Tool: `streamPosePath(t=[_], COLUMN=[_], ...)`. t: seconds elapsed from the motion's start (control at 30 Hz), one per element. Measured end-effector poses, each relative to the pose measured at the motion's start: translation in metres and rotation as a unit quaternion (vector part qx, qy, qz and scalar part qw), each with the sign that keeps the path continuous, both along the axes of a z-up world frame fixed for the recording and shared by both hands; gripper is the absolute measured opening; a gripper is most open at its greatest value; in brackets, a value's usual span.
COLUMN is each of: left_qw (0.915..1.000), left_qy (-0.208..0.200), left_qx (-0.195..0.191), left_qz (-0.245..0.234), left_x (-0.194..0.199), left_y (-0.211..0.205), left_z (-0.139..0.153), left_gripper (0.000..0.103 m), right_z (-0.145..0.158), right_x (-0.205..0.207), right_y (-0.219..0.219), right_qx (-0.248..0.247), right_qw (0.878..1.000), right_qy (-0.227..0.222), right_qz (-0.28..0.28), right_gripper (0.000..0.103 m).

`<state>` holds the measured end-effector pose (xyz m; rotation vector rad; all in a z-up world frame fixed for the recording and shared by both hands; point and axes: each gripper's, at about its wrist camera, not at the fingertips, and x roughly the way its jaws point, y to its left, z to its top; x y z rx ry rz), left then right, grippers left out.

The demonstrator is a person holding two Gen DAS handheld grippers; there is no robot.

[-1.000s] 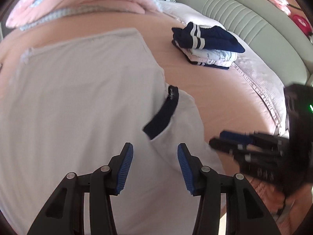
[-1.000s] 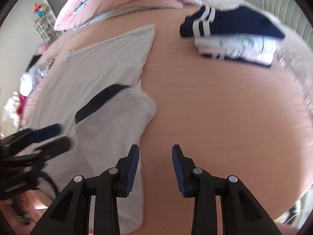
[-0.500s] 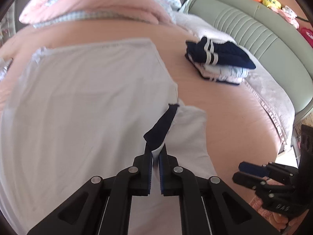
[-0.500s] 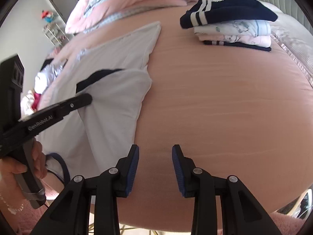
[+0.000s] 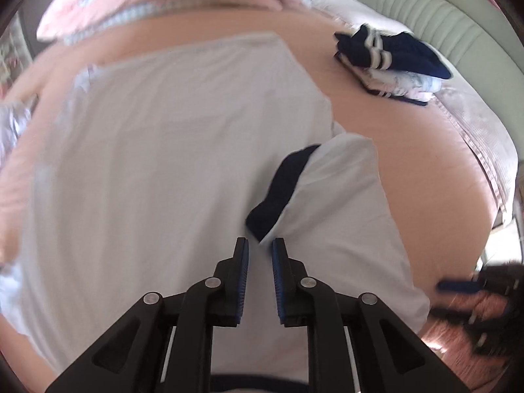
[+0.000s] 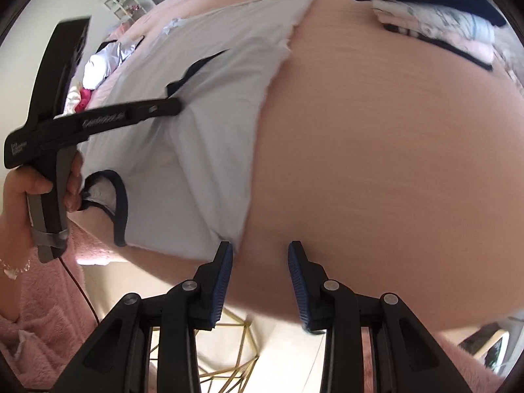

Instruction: Fold clothes

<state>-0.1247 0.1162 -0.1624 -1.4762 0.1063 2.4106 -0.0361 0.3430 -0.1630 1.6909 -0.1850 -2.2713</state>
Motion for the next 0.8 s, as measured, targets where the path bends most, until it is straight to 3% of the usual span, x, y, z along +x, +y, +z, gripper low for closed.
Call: streamPosePath(t=[0.07, 0.2, 0.27, 0.37, 0.43, 0.5, 0.67, 0.8], left_qw=[0.9991, 0.9968, 0.9964, 0.9983, 0.9991, 0.9988, 0.9975, 0.9936], left_qy=[0.03, 0.04, 0.024, 0.015, 0.01, 0.02, 0.023, 0.023], left_qx=[0.01, 0.028, 0.037, -0.021, -0.025, -0.039, 0.031, 0.035], left_qz=[-0.029, -0.064, -0.073, -0.052, -0.034, -0.022, -0.058, -0.105], left_x=[0.008, 0.002, -0.004, -0.012, -0.013, -0.012, -0.001, 0.008], left_y=[0.005, 0.026, 0.036, 0.037, 0.021, 0.007, 0.007, 0.038], left_z=[0.014, 0.009, -0.002, -0.021, -0.015, -0.008, 0.001, -0.01], left_gripper=[0.013, 0.013, 0.013, 0.016, 0.016, 0.021, 0.022, 0.022], right_z=[0.015, 0.031, 0.026, 0.0, -0.012, -0.005, 0.014, 0.016], right_x=[-0.007, -0.039, -0.059, -0.065, -0.056, -0.045, -0.06, -0.083], right_y=[0.002, -0.013, -0.031, -0.049, -0.052, -0.045, -0.017, -0.025], right_qx=[-0.001, 0.001, 0.005, 0.031, 0.05, 0.044, -0.008, -0.018], right_qw=[0.999, 0.996, 0.997, 0.998, 0.996, 0.995, 0.999, 0.998], right_qy=[0.037, 0.084, 0.081, 0.035, 0.01, 0.018, 0.037, 0.055], right_qz=[-0.009, -0.005, 0.019, 0.052, 0.069, 0.085, 0.02, 0.0], right_gripper=[0.035, 0.035, 0.035, 0.035, 0.035, 0.04, 0.04, 0.04])
